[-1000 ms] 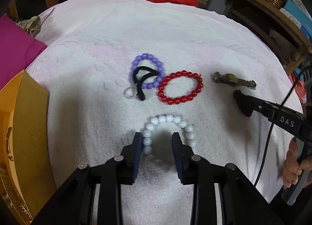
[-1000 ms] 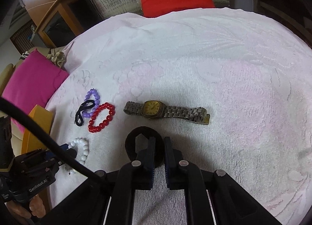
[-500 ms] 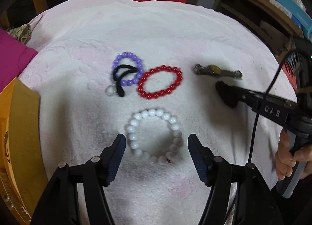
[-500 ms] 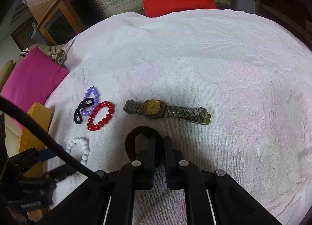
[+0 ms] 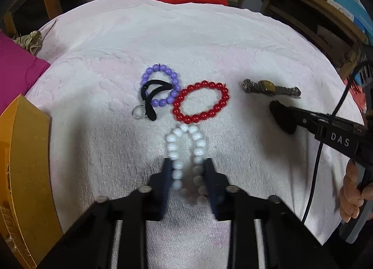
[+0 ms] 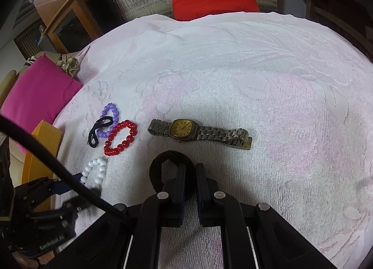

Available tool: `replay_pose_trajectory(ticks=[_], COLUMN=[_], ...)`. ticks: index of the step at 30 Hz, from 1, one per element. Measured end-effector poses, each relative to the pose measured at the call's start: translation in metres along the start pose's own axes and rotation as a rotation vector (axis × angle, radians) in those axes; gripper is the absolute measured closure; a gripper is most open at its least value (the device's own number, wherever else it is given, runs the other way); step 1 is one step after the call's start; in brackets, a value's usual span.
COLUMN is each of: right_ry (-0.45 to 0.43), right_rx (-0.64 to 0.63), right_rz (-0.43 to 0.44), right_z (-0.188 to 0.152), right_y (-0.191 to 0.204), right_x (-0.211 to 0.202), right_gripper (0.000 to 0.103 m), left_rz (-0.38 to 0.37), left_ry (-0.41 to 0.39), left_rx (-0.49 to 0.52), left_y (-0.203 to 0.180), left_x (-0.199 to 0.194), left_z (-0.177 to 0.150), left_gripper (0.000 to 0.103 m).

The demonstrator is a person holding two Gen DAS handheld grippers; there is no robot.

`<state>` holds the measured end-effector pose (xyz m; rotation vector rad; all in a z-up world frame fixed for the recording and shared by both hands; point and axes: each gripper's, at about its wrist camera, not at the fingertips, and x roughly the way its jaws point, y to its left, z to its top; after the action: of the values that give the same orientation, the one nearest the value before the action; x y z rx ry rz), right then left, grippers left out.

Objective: Organize jewelry
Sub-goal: 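Grasp and lift the white pearl bracelet with the left tool, then carry the pearl bracelet and hair tie into the orange box and release both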

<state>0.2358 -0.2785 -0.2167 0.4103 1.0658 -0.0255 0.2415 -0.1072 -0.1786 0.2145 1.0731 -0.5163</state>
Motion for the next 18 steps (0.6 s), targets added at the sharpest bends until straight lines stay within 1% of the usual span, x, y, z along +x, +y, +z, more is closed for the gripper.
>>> replay_pose_trajectory(ticks=[1, 2, 3, 11, 14, 18], right_ry=[0.000, 0.000, -0.001, -0.016, -0.029, -0.063], right_rx=[-0.001, -0.001, 0.000, 0.013, 0.011, -0.009], right_rz=[0.000, 0.000, -0.001, 0.024, 0.046, 0.077], right_z=[0.000, 0.000, 0.000, 0.001, 0.002, 0.002], right_y=[0.000, 0.000, 0.000, -0.001, 0.001, 0.009], right_x=[0.000, 0.000, 0.000, -0.004, -0.007, -0.014], right_gripper=[0.094, 0.094, 0.094, 0.094, 0.094, 0.094], left_rz=[-0.006, -0.017, -0.028, -0.037, -0.051, -0.048], left_ry=[-0.002, -0.006, -0.012, -0.055, -0.083, -0.127], left_rx=[-0.010, -0.025, -0.037, -0.070, -0.085, -0.095], left_y=[0.007, 0.009, 0.011, 0.025, 0.036, 0.040], left_x=[-0.001, -0.002, -0.004, -0.014, -0.029, -0.041], left_z=[0.001, 0.002, 0.003, 0.009, 0.012, 0.016], left_gripper=[0.086, 0.088, 0.093, 0.093, 0.093, 0.093])
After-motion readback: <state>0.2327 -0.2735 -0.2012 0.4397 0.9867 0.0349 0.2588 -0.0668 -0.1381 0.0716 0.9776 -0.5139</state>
